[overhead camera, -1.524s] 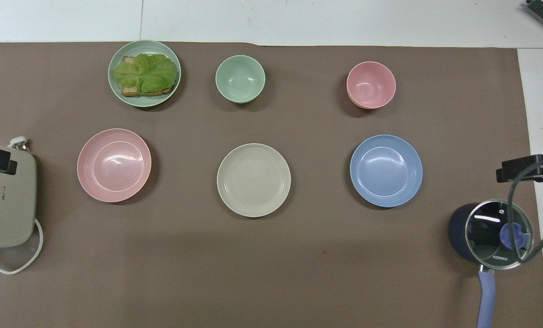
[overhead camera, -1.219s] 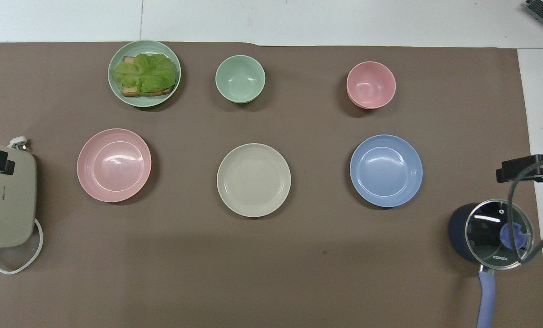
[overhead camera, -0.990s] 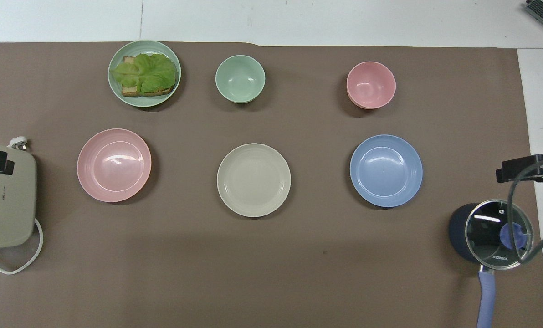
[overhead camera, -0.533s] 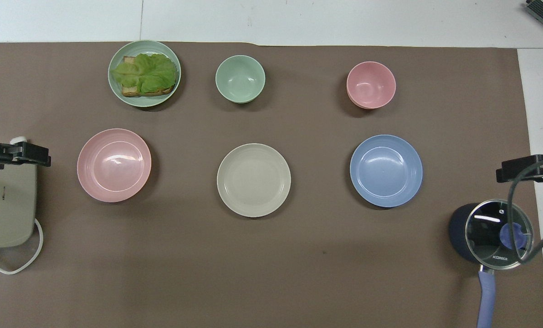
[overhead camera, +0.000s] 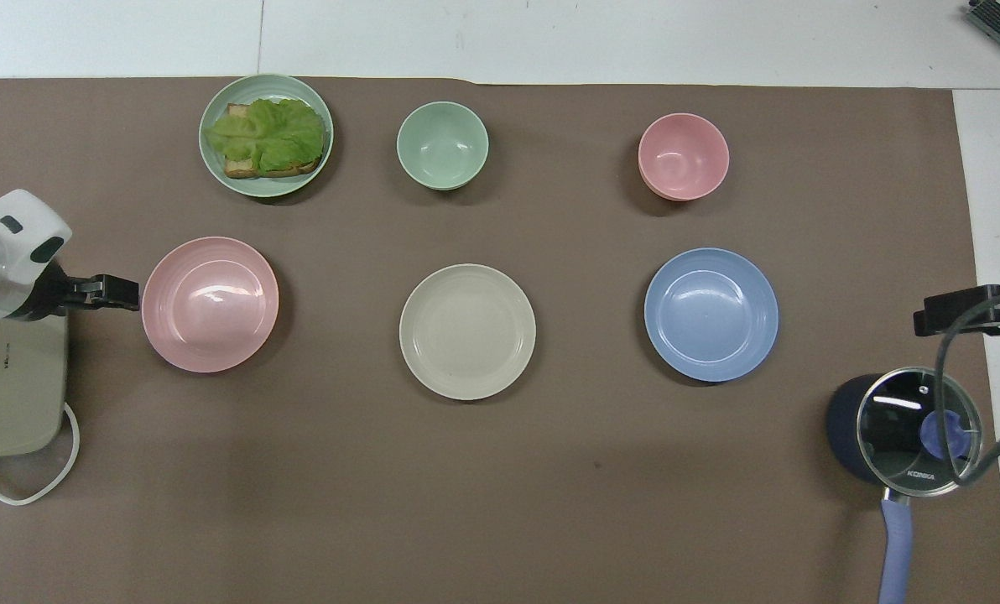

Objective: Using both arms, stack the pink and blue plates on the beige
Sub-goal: 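Reach the left gripper to the pink plate rim and grasp it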

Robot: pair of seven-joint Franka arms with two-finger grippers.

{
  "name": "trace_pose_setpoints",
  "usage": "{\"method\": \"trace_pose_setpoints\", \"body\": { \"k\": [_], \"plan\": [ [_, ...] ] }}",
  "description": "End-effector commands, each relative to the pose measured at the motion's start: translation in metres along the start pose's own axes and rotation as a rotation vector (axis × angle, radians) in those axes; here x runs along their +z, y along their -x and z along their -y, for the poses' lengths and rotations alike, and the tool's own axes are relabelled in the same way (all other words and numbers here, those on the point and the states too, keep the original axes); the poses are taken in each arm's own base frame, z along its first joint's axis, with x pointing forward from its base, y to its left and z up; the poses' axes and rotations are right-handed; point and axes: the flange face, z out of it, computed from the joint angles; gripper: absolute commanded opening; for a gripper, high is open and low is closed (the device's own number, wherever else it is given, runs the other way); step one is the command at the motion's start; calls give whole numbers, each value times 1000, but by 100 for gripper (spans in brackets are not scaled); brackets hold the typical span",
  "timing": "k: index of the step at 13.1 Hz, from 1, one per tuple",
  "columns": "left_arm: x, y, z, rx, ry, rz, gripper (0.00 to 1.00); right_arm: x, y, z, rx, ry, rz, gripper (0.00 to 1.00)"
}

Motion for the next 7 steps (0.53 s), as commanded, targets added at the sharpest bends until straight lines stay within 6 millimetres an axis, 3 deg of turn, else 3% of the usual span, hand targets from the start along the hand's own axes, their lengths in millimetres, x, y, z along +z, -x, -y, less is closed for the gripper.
{"method": "trace_pose_setpoints", "body": {
  "k": [1, 2, 7],
  "plan": [
    [10, 7, -5, -46, 9, 20, 100, 0, 7, -3, -10, -27, 1, 100],
    [22, 10, -10, -64, 9, 35, 100, 0, 7, -2, -12, -27, 1, 100],
    [31, 20, -13, -117, 25, 85, 100, 0, 7, -3, -10, -27, 1, 100]
  ]
}}
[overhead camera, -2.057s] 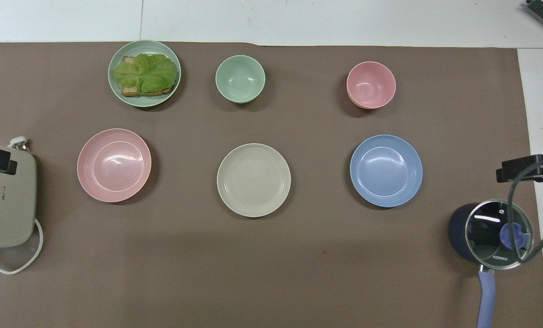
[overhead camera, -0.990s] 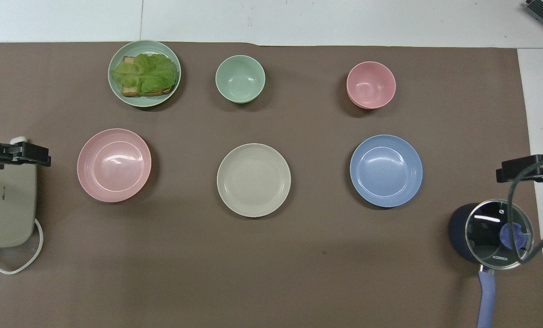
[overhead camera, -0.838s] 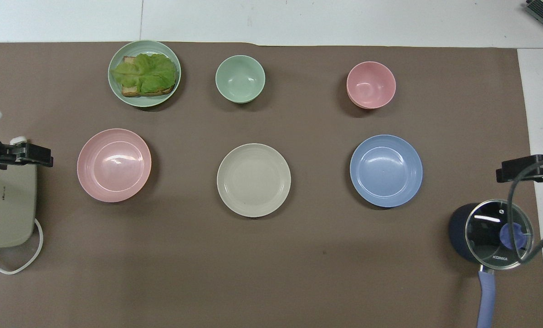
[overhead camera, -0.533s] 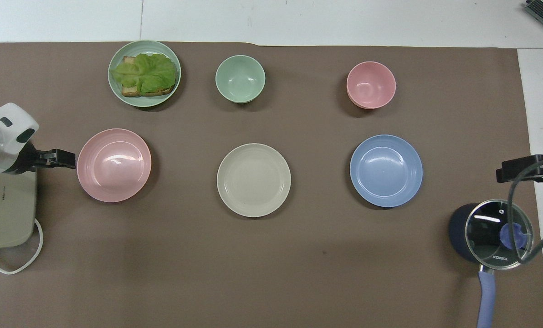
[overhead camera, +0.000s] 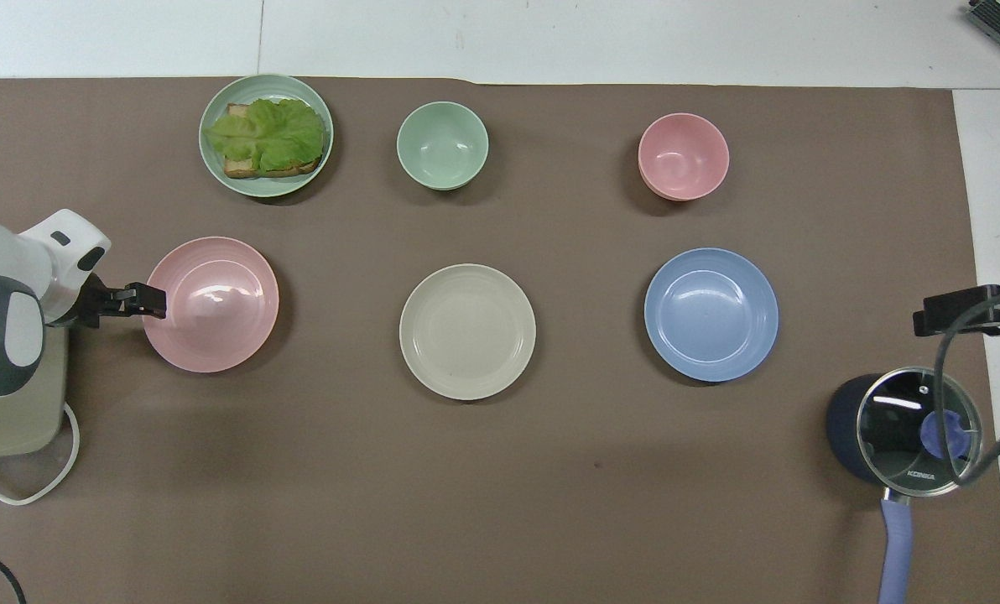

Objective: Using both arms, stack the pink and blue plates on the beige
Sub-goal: 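Reach the left gripper to the pink plate rim and grasp it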

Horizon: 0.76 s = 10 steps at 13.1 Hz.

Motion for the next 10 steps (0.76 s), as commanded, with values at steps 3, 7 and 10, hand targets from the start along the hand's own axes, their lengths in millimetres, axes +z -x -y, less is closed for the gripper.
{"method": "trace_pose_setpoints", "body": {
  "k": [3, 7, 10],
  "plan": [
    [2, 9, -2, -30, 9, 30, 4, 1, 7, -2, -10, -27, 3, 100],
    [1, 9, -4, -21, 8, 42, 0, 0, 7, -2, -10, -27, 1, 100],
    [-29, -3, -8, -38, 97, 83, 0, 0, 7, -2, -12, -27, 1, 100]
  ]
}}
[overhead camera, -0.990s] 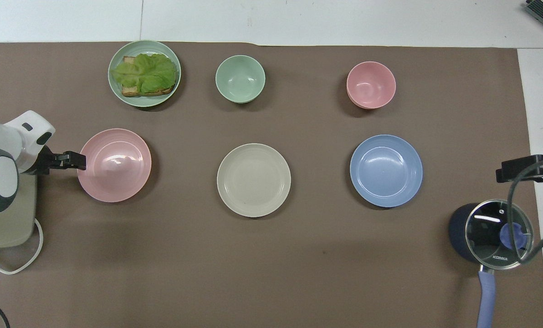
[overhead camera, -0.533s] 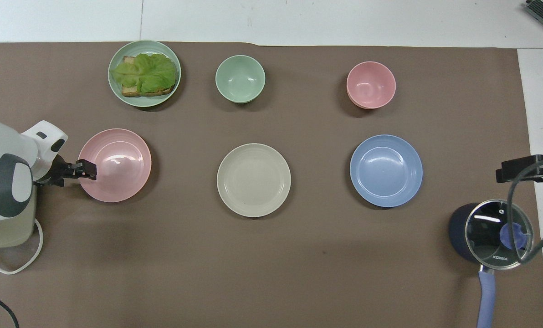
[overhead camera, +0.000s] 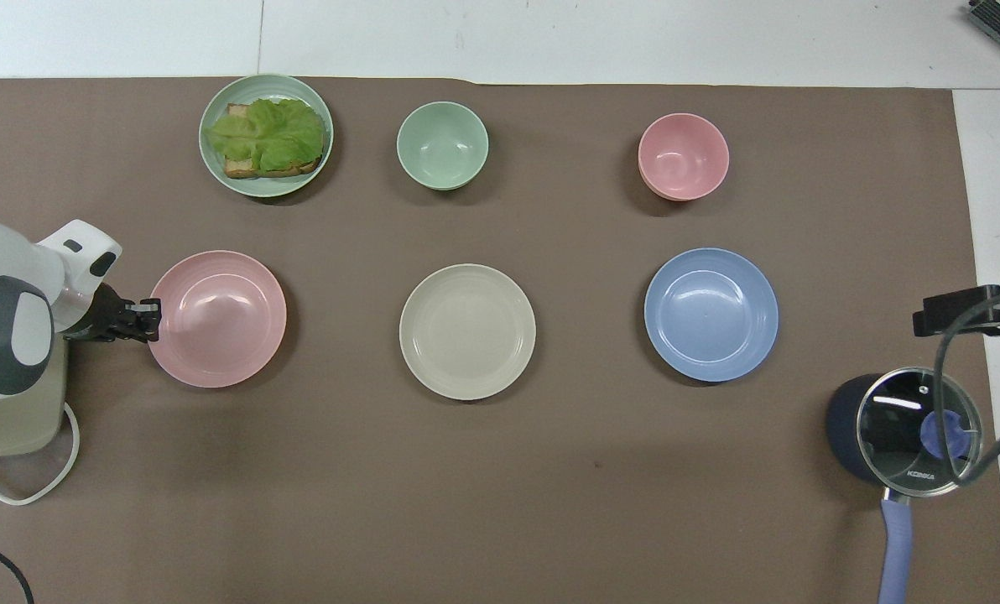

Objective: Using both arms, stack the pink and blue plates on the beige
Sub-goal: 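Reach the left gripper to the pink plate rim and grasp it, then carry the pink plate onto the beige plate while the right gripper reaches out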

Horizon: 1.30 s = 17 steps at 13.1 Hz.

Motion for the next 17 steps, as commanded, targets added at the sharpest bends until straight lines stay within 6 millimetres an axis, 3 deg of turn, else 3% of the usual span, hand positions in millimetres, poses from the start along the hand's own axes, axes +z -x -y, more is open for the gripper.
{"method": "trace_pose_setpoints", "body": {
  "k": [1, 3, 5, 8, 9, 12, 15, 17],
  "plan": [
    [-34, -5, -11, 24, 66, 32, 0, 0, 7, -2, -12, -27, 0, 100],
    [-61, -8, -21, 21, 117, 42, 0, 1, 7, -2, -12, -27, 2, 100],
    [-66, -6, -31, -2, 194, 52, 0, 0, 7, -2, -12, -27, 0, 100],
    [-61, 9, -103, 90, 207, 64, 0, 1, 7, -6, -9, -27, 3, 100],
    [-60, 16, -126, 122, 202, 65, 0, 6, 8, -17, 6, -28, 14, 100],
    [-56, 39, -194, 122, 213, 67, 0, 10, 9, -19, 10, -30, -1, 100],
    [-52, 69, -257, 99, 202, 49, 0, 35, 5, -37, 34, -34, -7, 100],
    [-44, 95, -284, 91, 211, 25, 0, 67, -2, -44, 26, -37, -20, 100]
  ]
}}
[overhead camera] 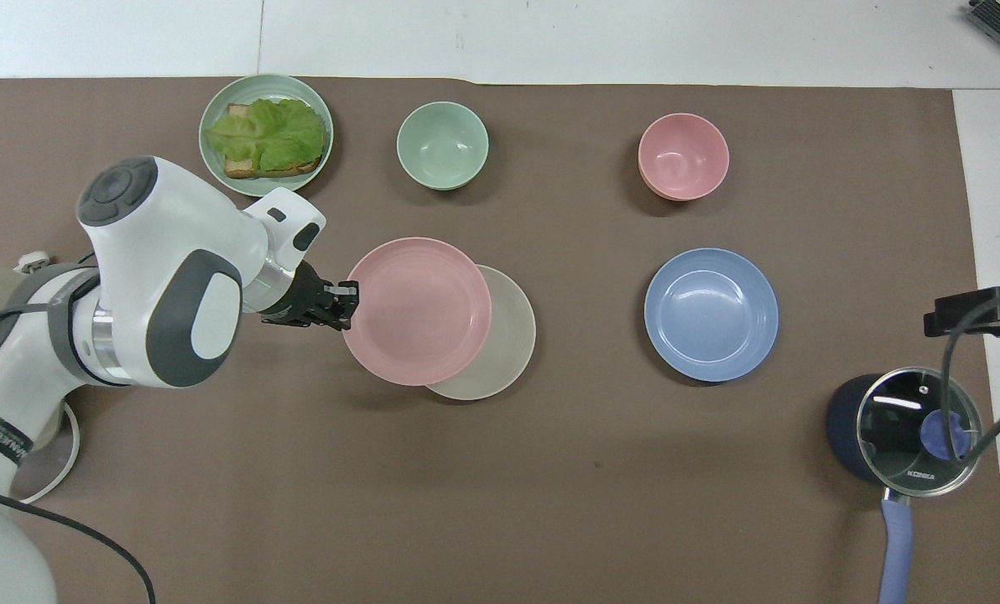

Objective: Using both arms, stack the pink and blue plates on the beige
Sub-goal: 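Carry the pink plate onto the beige plate while the right gripper reaches out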

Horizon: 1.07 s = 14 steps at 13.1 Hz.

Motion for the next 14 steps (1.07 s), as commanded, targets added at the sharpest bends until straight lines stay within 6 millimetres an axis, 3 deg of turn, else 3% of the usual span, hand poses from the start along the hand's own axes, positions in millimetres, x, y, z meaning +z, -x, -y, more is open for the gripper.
{"method": "trace_pose_setpoints", "body": {
  "k": [1, 5, 7, 9, 12, 13, 14],
  "plan": [
    [11, 27, -15, -34, 41, -26, 0, 32, 0, -5, -63, -29, -28, 100],
    [55, 35, -8, -66, 53, -35, 0, 94, -16, 0, -116, -27, -20, 100],
    [72, 41, -17, -58, 50, -28, 0, 131, -29, 6, -105, -67, -1, 100],
    [73, 41, -18, -62, 59, -36, 0, 158, -43, 12, -117, -95, -6, 100],
    [75, 44, -23, -54, 58, -37, 0, 196, -47, 24, -144, -87, -19, 100],
    [74, 42, -24, -53, 63, -53, 54, 215, -52, 25, -146, -82, -22, 100],
    [73, 41, -24, -51, 64, -56, 100, 231, -55, 28, -149, -78, -31, 100]
  ]
}}
